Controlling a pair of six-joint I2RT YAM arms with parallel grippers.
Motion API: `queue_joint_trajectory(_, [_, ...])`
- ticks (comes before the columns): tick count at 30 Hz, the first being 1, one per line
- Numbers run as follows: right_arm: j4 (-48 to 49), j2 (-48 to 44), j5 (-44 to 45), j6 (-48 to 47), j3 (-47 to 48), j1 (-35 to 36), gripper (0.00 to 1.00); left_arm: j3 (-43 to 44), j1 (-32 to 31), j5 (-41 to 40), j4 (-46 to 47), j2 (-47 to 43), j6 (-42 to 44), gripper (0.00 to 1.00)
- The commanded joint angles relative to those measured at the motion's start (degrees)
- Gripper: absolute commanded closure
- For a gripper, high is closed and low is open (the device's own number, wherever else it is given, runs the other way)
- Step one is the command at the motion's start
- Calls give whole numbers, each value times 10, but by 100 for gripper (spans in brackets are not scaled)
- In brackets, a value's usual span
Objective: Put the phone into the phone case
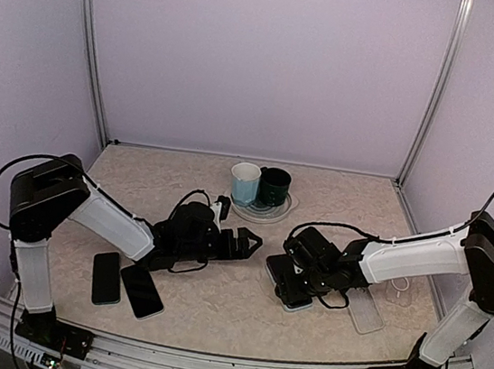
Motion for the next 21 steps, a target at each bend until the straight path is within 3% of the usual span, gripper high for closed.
queue_joint_trajectory(1, [119, 6, -6, -22, -24, 3, 53, 18, 6, 114, 117, 72, -110, 1])
queue_joint_trajectory(5, [109, 2, -9, -21, -22, 3, 53, 73, -5, 123, 85, 120, -117, 1])
queue_joint_trajectory(16, [141, -51, 19, -19, -47, 3, 54, 90, -21, 145, 114, 168, -170, 1])
queue_joint_trajectory(21, [179, -81, 17, -30, -58, 3, 54, 98, -24, 144, 115, 176, -166, 6])
